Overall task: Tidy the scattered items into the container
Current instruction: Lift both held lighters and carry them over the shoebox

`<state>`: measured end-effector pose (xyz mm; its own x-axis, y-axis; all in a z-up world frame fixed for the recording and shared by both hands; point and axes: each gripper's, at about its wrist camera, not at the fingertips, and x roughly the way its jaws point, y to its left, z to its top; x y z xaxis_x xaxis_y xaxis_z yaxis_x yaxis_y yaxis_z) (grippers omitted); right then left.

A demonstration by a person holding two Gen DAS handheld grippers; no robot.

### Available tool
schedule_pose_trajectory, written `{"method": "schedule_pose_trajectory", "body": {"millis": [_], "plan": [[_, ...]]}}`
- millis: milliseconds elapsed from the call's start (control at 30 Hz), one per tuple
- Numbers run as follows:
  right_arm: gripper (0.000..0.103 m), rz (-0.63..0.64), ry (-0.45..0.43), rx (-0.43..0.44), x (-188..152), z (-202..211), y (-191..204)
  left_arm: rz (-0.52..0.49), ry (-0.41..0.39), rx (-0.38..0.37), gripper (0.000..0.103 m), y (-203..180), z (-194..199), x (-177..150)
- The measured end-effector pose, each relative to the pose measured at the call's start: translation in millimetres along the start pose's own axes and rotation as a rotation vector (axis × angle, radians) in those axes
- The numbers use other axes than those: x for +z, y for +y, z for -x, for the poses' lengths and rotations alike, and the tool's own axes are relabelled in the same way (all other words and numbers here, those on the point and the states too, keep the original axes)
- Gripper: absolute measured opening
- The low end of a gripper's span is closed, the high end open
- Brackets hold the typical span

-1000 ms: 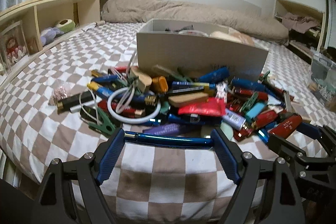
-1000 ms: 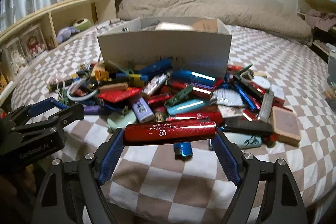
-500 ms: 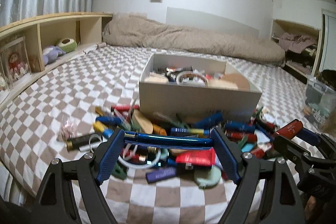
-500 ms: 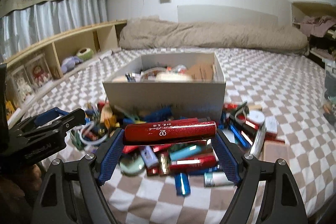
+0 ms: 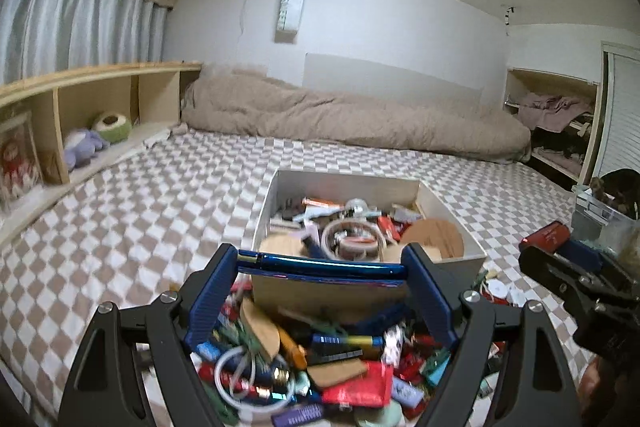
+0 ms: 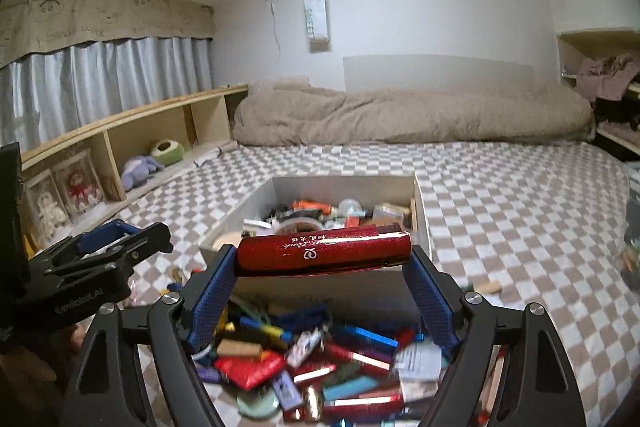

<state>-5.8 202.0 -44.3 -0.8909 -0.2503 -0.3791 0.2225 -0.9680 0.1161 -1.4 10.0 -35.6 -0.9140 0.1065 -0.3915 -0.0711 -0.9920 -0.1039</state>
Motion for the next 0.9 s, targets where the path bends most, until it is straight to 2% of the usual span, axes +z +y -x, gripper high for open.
{"method": "schedule_pose_trajectory", "body": {"millis": [167,533,900], "plan": [[0.083,-0.001,0.008,0.020,17.6,-15.0,-7.5,0.023,0.004,-0.029,0.084,1.0,-16.3,20.0],[0.083,-0.034,0.072,0.041,47.8,-67.5,-27.2,-0.001,-0.013,-0.008,0.084,1.9,-60.7,53.2],[0.083,-0.080,0.141,0.078,73.5,-120.2,-42.9,-0.025,0.028,-0.005,0.084,7.4,-109.3,68.0]]}}
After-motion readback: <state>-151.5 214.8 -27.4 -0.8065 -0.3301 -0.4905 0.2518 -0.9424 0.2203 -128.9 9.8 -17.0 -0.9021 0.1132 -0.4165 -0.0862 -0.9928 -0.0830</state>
